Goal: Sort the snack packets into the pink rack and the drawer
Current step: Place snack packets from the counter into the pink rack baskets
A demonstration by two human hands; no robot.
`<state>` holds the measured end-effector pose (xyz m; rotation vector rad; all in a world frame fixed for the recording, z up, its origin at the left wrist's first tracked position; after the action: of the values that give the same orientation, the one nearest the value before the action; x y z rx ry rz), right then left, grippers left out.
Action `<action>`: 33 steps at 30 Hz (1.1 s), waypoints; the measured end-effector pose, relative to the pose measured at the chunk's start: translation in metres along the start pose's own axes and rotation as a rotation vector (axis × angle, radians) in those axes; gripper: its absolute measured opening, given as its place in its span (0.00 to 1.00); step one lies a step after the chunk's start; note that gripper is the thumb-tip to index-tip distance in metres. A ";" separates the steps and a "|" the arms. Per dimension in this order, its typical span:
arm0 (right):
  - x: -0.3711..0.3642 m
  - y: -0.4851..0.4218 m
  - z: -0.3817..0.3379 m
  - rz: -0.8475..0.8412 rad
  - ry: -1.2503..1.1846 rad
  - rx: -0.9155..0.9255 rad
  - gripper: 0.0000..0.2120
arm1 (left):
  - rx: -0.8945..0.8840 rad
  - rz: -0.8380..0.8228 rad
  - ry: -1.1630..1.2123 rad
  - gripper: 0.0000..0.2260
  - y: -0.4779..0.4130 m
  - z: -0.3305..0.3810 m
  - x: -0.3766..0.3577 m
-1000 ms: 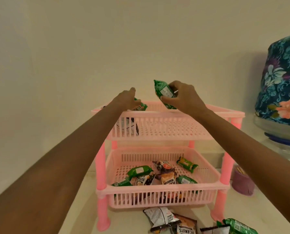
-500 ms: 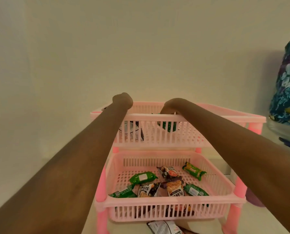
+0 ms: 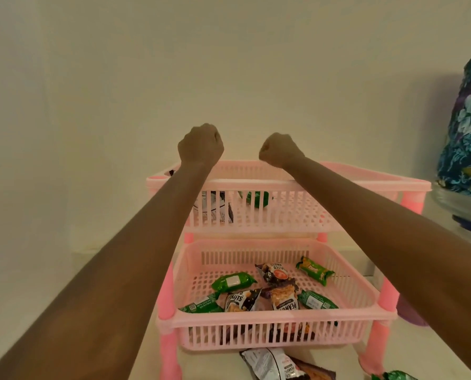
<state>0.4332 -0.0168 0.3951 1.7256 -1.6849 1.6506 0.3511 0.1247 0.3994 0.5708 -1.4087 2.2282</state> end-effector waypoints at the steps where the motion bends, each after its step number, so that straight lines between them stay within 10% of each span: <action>1: 0.012 0.009 -0.006 0.120 -0.017 0.074 0.12 | -0.052 0.072 0.005 0.12 0.005 0.006 0.009; 12: 0.033 0.193 0.005 0.599 -0.120 0.461 0.05 | -0.464 0.298 0.089 0.10 0.151 0.026 0.019; 21: -0.084 0.286 0.084 0.194 -0.124 0.130 0.04 | -0.711 -0.091 0.102 0.20 0.289 0.021 -0.067; 28: -0.165 0.330 0.126 -0.184 0.044 -0.210 0.20 | -0.436 -0.687 0.026 0.21 0.358 -0.011 -0.146; 33: -0.196 0.353 0.141 -0.387 0.173 -0.382 0.35 | -0.311 -0.814 -0.073 0.25 0.377 -0.034 -0.171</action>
<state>0.2844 -0.1309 0.0109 1.5488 -1.3700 1.1797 0.2741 -0.0140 0.0156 0.9142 -1.2161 1.3346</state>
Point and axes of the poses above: each hand's wrist, its own y-axis away from the middle knuckle, its own x-axis out of the back of the hand, z = x × y, the point moved 6 cm from there along -y, towards the middle knuckle
